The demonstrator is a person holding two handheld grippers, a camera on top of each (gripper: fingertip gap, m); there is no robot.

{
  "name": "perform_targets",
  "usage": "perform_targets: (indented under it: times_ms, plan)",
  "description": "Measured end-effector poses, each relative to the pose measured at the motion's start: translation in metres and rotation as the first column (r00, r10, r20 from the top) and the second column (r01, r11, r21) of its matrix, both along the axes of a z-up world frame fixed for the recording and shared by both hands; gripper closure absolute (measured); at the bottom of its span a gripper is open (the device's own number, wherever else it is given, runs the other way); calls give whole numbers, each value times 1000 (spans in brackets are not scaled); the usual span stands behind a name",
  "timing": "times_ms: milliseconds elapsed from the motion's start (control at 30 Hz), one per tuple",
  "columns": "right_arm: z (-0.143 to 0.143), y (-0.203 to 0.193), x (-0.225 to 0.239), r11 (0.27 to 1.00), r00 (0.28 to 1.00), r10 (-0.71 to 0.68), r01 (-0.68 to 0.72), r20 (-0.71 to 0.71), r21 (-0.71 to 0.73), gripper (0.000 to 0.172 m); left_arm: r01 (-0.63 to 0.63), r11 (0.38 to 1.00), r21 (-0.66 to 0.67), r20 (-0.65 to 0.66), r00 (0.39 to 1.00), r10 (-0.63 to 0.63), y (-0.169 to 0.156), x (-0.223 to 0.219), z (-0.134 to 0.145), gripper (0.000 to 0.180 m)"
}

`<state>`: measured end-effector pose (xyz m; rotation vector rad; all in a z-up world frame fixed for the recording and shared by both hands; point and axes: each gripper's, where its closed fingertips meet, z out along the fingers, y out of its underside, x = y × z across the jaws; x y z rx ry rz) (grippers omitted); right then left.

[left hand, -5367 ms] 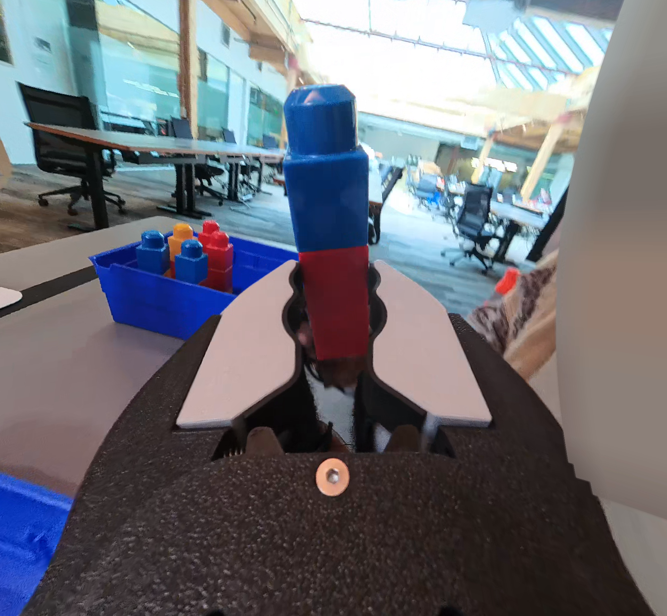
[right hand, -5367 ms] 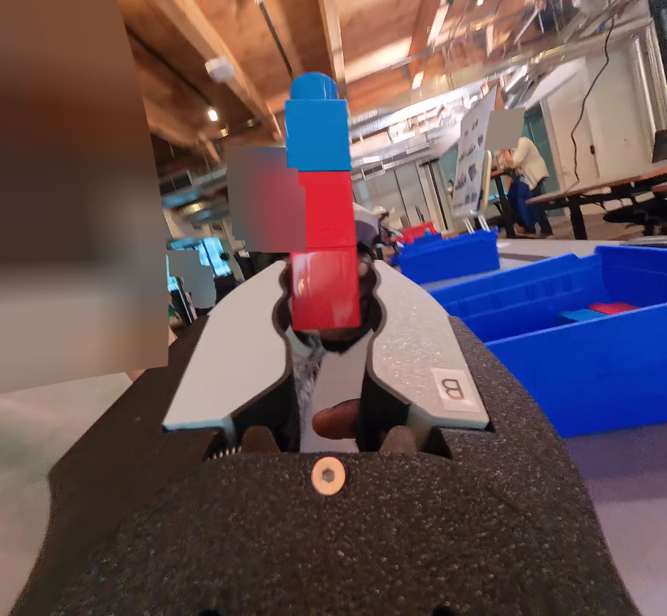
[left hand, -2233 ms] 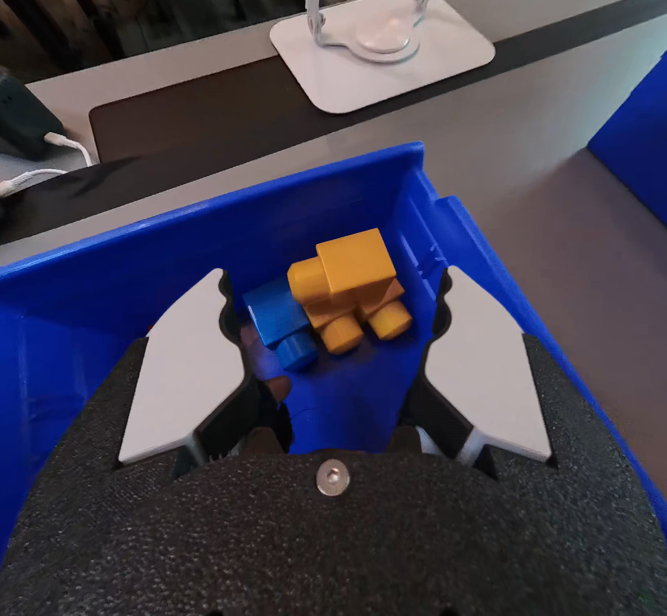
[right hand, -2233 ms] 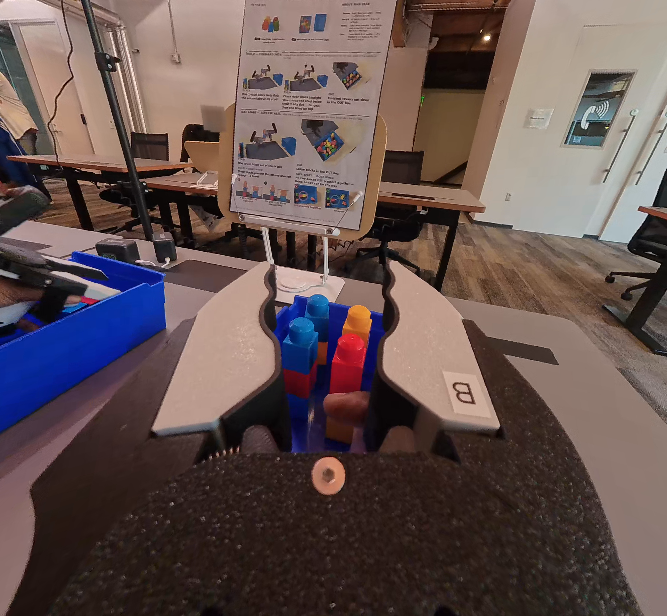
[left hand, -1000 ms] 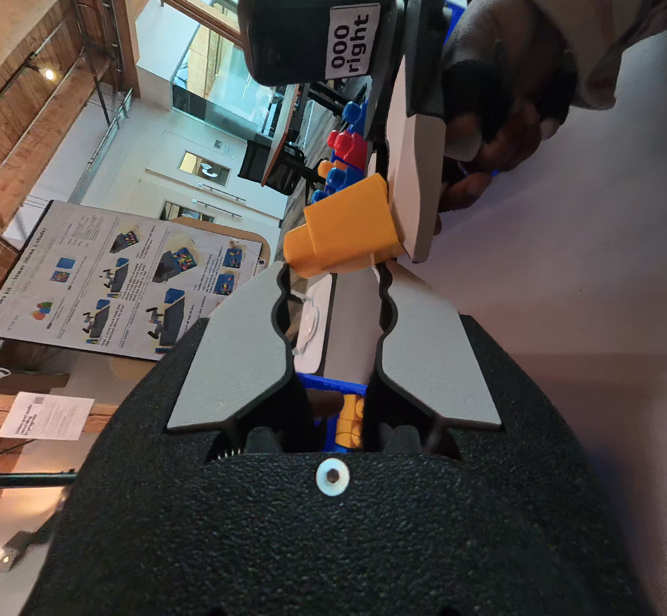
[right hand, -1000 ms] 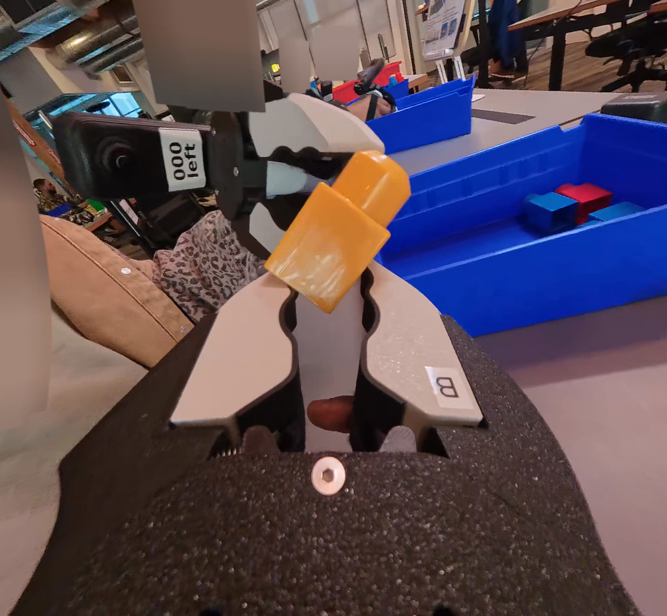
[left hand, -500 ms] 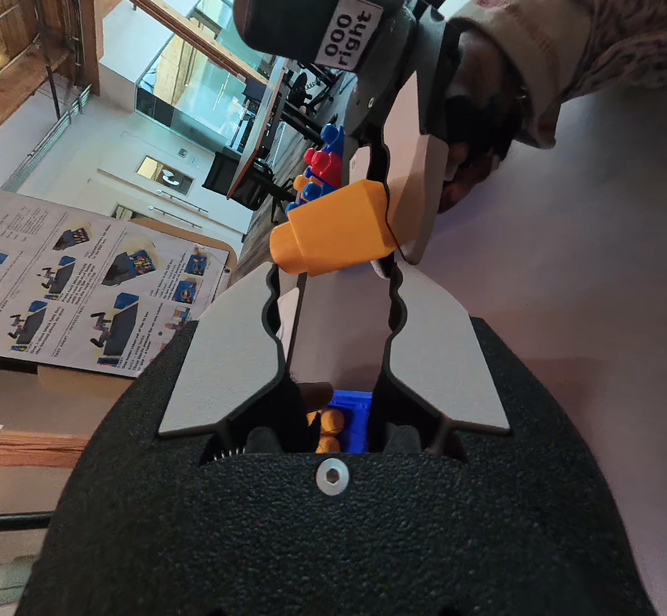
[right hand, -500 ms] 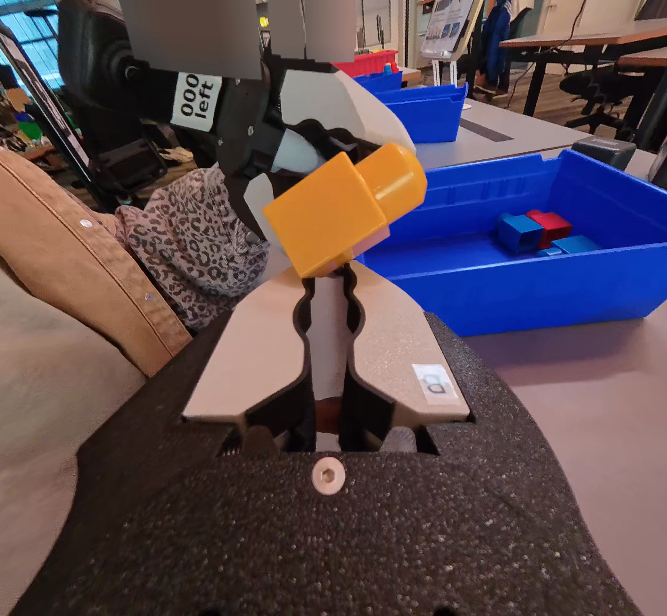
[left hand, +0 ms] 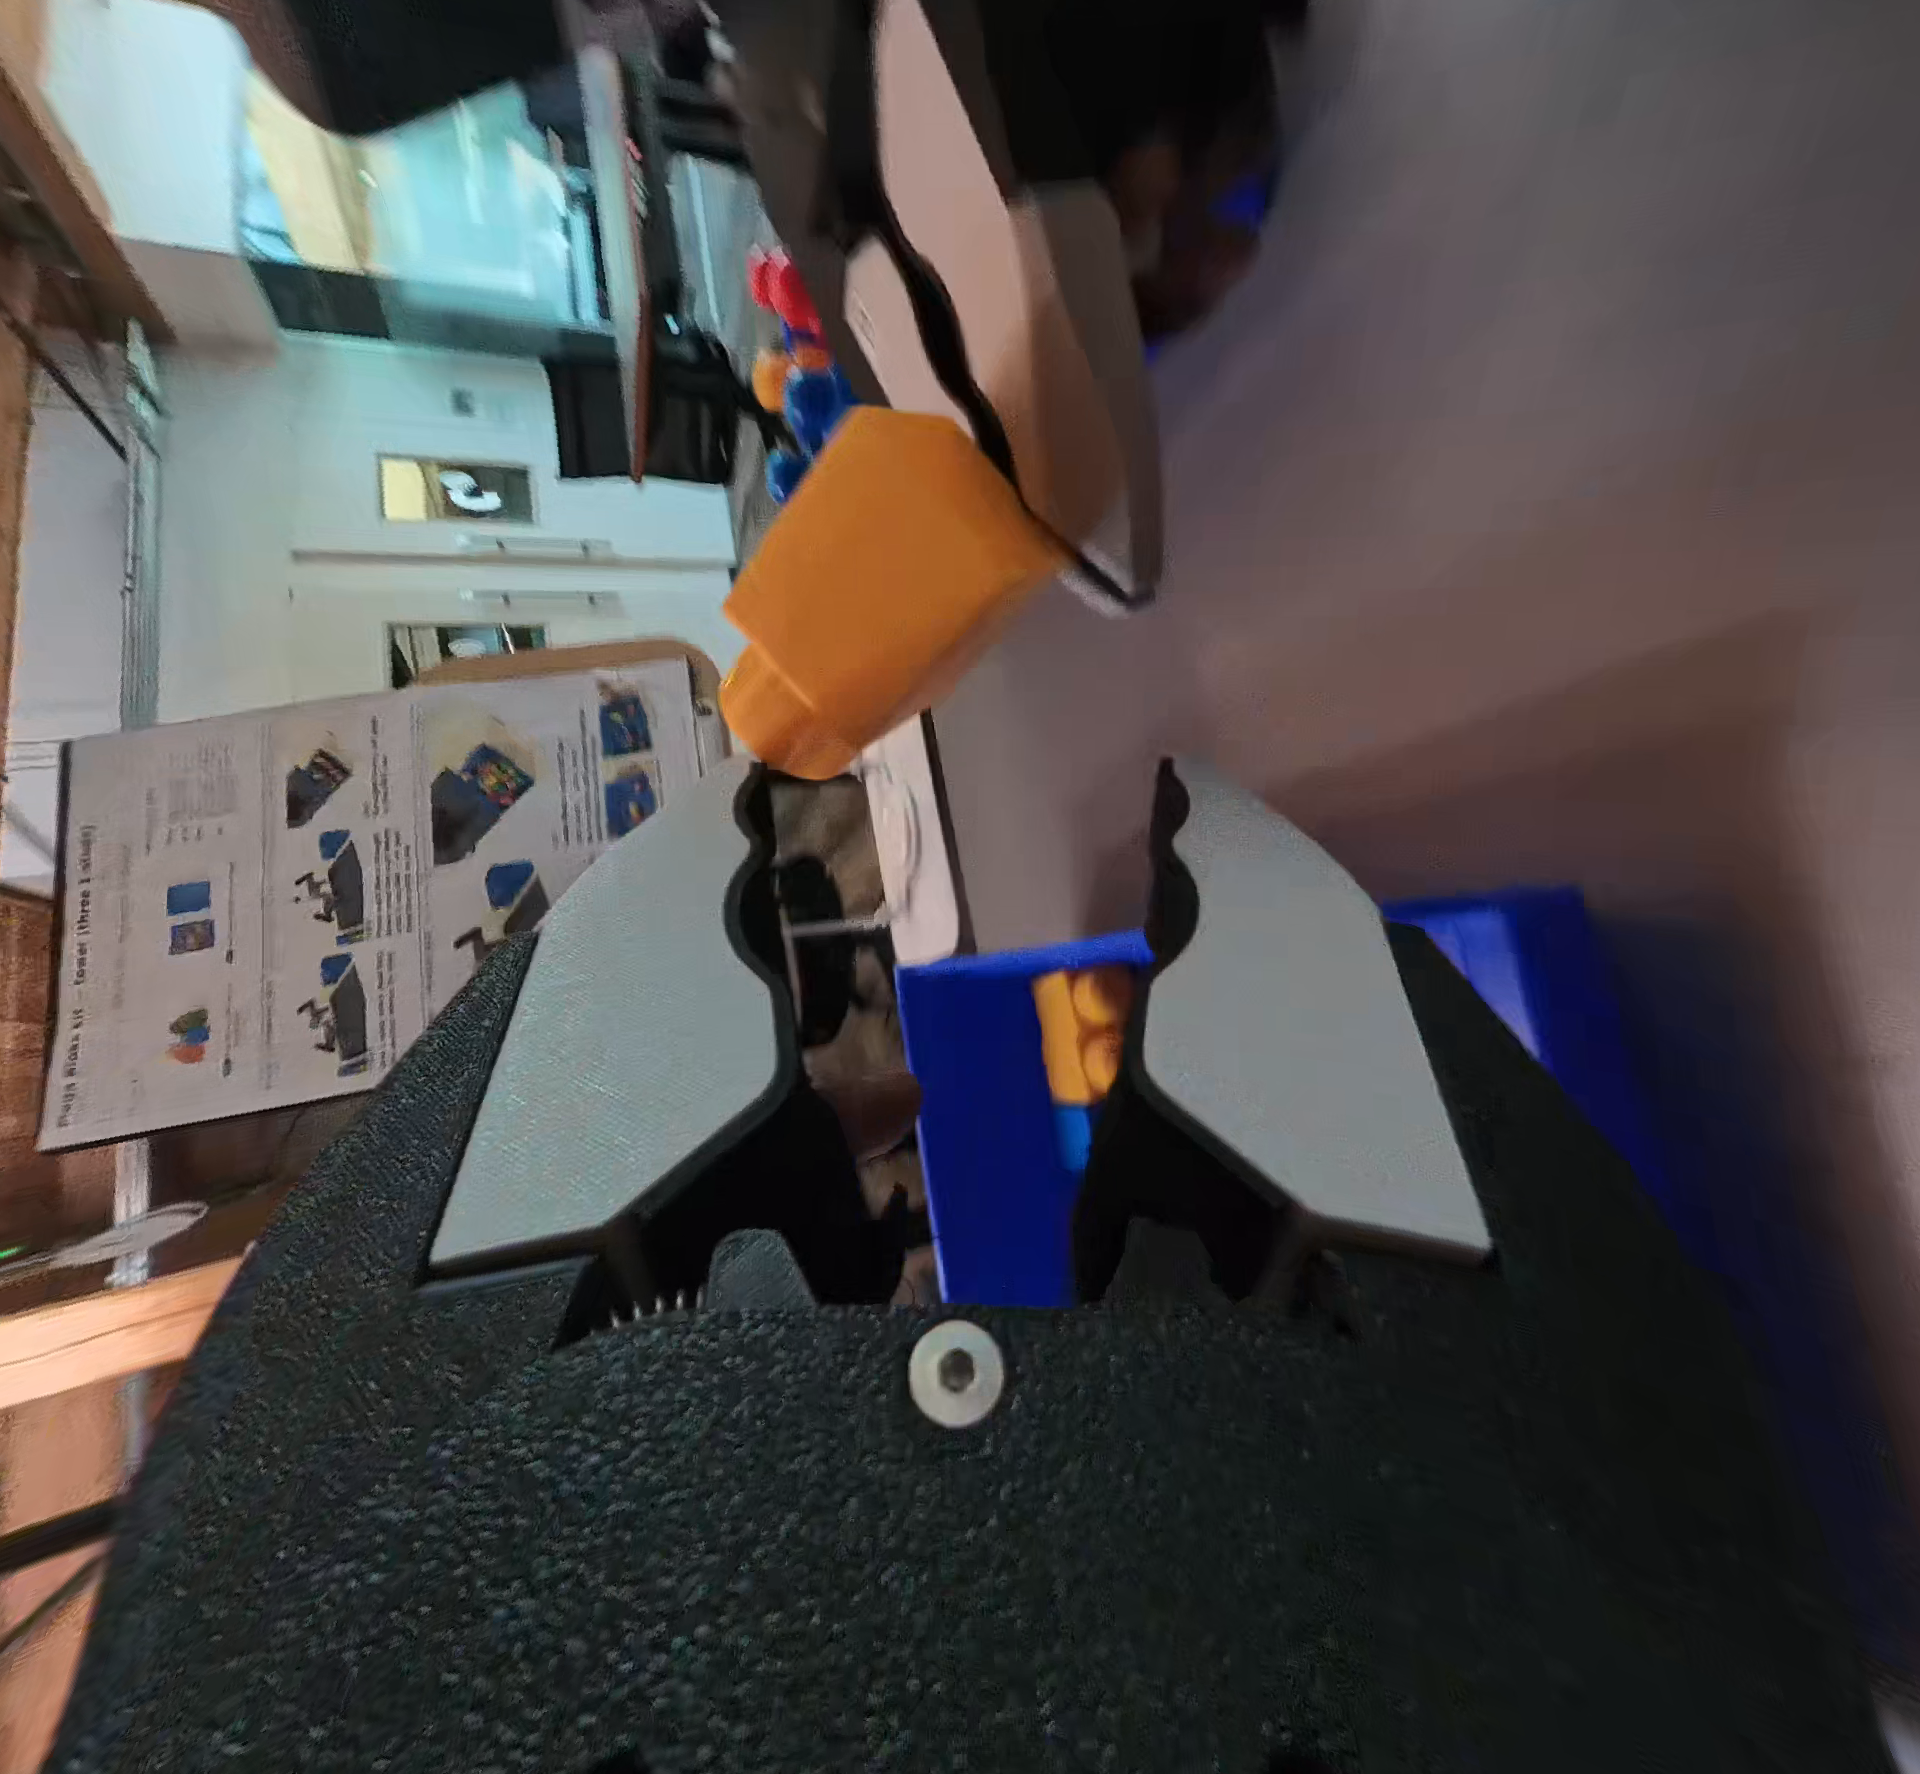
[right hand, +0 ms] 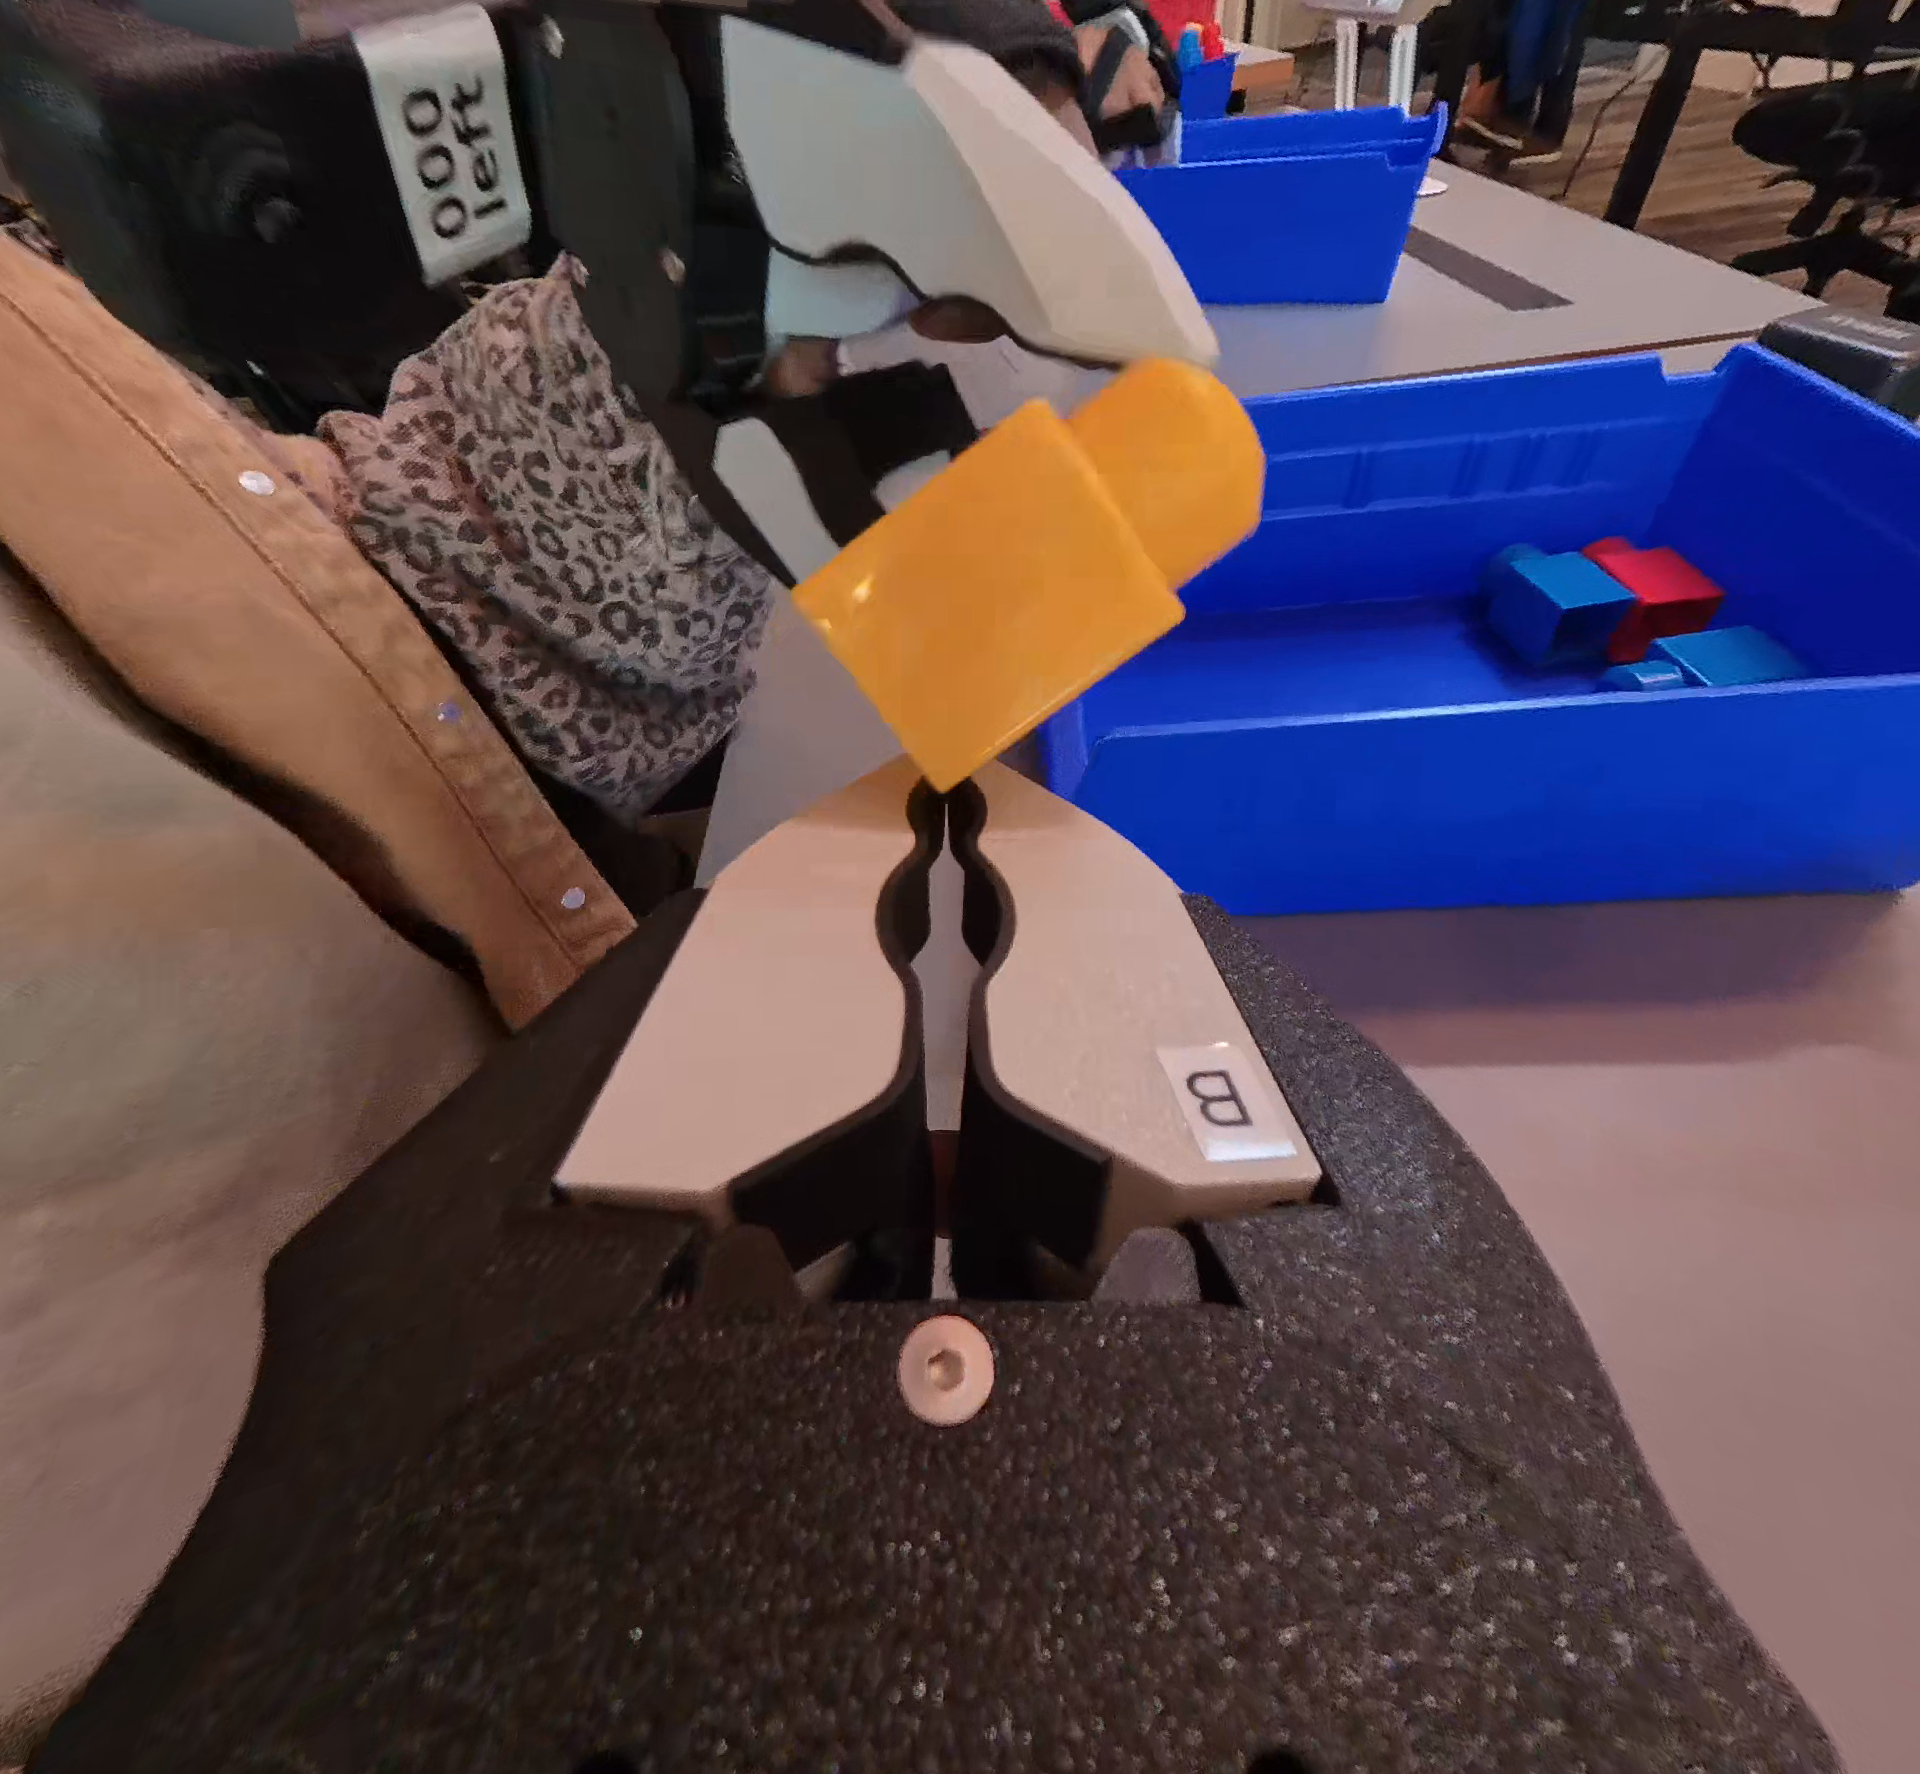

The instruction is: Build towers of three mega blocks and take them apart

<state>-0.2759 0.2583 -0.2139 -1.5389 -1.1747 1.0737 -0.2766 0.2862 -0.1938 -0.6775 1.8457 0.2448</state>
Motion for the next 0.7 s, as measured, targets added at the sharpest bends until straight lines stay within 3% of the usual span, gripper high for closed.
perform_targets:
  times_ms: [133, 233, 333, 400, 533, 667, 700]
  plan:
    - [-6, 3, -6, 998, 998, -34, 31, 47, 60, 171, -31, 999, 36, -51, 998, 32, 6, -3, -6, 112]
    - [-6, 5, -6, 999, 1000, -29, 29, 8, -12, 171, -21, 999, 25, 0, 1000, 21, 7, -4, -5, 117]
    - [-5, 12, -1, 995, 998, -55, 52, -37, -84, 172, -54, 993, 106, -17, 998, 56, 14, -8, -7, 118]
    - [-4, 13, 1, 992, 997, -52, 45, -55, -122, 160, -65, 985, 157, -44, 996, 73, 16, -10, -9, 118]
    - [-14, 10, -2, 987, 1000, -27, 26, -7, -158, 159, -26, 986, 165, -48, 998, 35, 8, -6, -9, 121]
    - [-29, 3, -3, 984, 996, 24, -7, 91, -179, 144, 4, 981, 195, -162, 986, 28, 3, -4, -22, 128]
    - [-30, 1, -3, 985, 995, 32, -15, 99, -170, 149, 6, 979, 206, -188, 982, 34, 4, -4, -25, 126]
